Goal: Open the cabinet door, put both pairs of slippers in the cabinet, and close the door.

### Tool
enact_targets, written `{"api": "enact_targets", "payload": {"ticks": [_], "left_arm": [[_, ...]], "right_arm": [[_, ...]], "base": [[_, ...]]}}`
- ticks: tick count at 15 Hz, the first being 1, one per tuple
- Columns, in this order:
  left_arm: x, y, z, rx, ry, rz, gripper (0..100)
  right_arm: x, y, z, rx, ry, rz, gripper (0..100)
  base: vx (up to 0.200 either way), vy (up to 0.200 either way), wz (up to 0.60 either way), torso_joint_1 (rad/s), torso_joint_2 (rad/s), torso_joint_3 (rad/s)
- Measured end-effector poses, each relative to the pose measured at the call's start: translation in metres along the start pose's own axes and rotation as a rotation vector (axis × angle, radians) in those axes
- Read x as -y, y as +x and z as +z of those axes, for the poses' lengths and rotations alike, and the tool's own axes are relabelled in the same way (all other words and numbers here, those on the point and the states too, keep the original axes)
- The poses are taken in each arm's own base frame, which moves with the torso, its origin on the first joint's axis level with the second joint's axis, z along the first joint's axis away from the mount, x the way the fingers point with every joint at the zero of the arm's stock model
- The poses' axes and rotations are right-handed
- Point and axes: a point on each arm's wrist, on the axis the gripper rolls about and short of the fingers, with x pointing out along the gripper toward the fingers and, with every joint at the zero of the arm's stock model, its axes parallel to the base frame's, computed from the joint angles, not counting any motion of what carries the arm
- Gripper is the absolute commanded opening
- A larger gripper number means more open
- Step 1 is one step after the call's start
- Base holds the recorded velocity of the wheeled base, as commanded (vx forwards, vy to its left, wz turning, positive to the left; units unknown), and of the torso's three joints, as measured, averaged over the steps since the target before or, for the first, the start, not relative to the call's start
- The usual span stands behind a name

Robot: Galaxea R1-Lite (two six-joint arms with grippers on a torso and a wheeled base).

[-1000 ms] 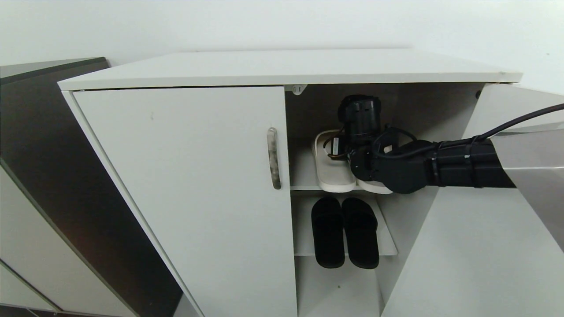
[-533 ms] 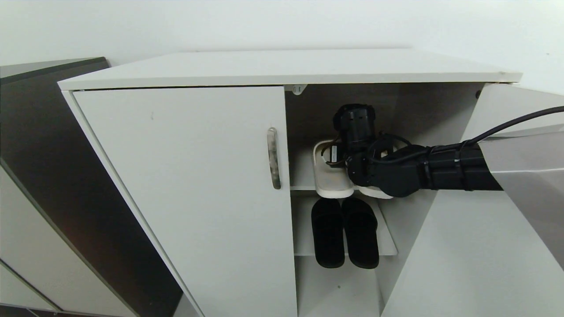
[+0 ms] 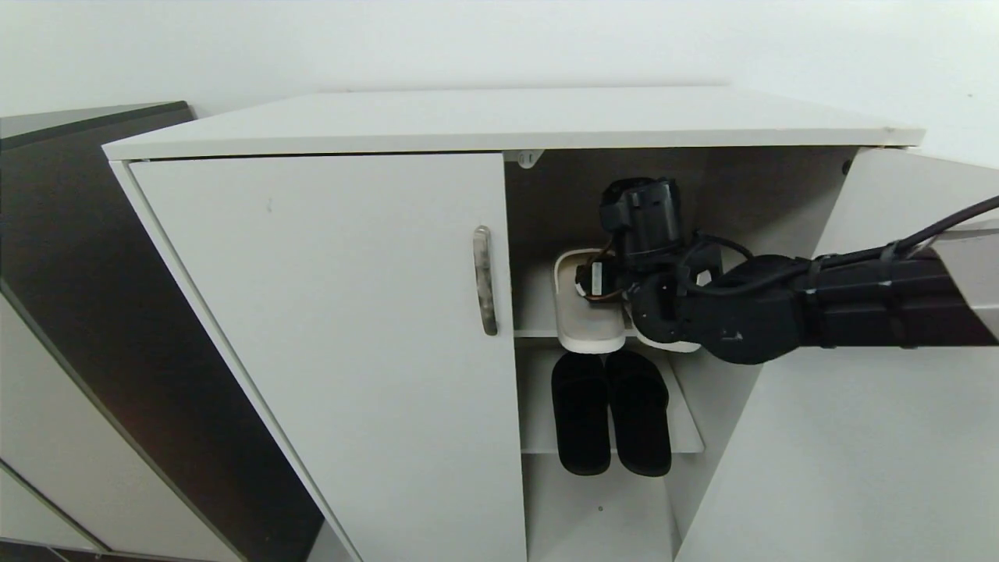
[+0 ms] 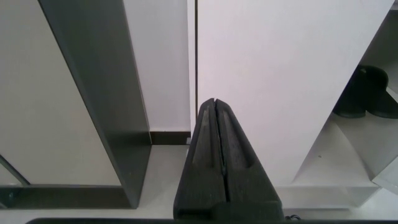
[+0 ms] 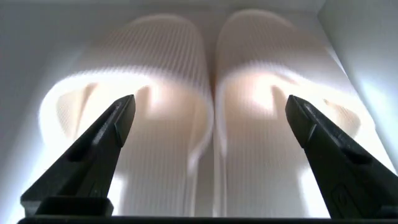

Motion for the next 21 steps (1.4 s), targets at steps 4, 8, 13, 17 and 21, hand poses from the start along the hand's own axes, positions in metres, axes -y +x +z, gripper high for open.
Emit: {"api": "enact_targets", "payload": {"ticks": [4,8,13,17,21], "left_arm": [[0.000,0.000,0.000,0.000,0.000,-0.001,0],[0.000,0.000,0.000,0.000,-0.001,-0.001,0],[0.000,0.000,0.000,0.000,0.000,-0.001,0],[0.000,0.000,0.000,0.000,-0.001,-0.001,0],[0.000,0.000,0.000,0.000,-0.001,-0.003,0]], "right_arm": [[0.012,-0.062,-0.005,-0.026,-0.014,0.086,0],[0.031,-0.117,-0.013,-0.046,-0.011,0.204,0],[0.035,-0.127,-0.011,-0.037,0.001,0.224,0],[0.031,-0.124,-0.014,-0.034,0.003,0.222,0],[0.029,-0.122,-0.017,-0.039,-0.004,0.221,0]], "base": [[0.000,0.000,0.00,0.000,0.00,0.000],[0.000,0.000,0.00,0.000,0.00,0.000],[0.000,0.000,0.00,0.000,0.00,0.000],[0.000,0.000,0.00,0.000,0.00,0.000],[-0.100,0.000,0.00,0.000,0.00,0.001]]}}
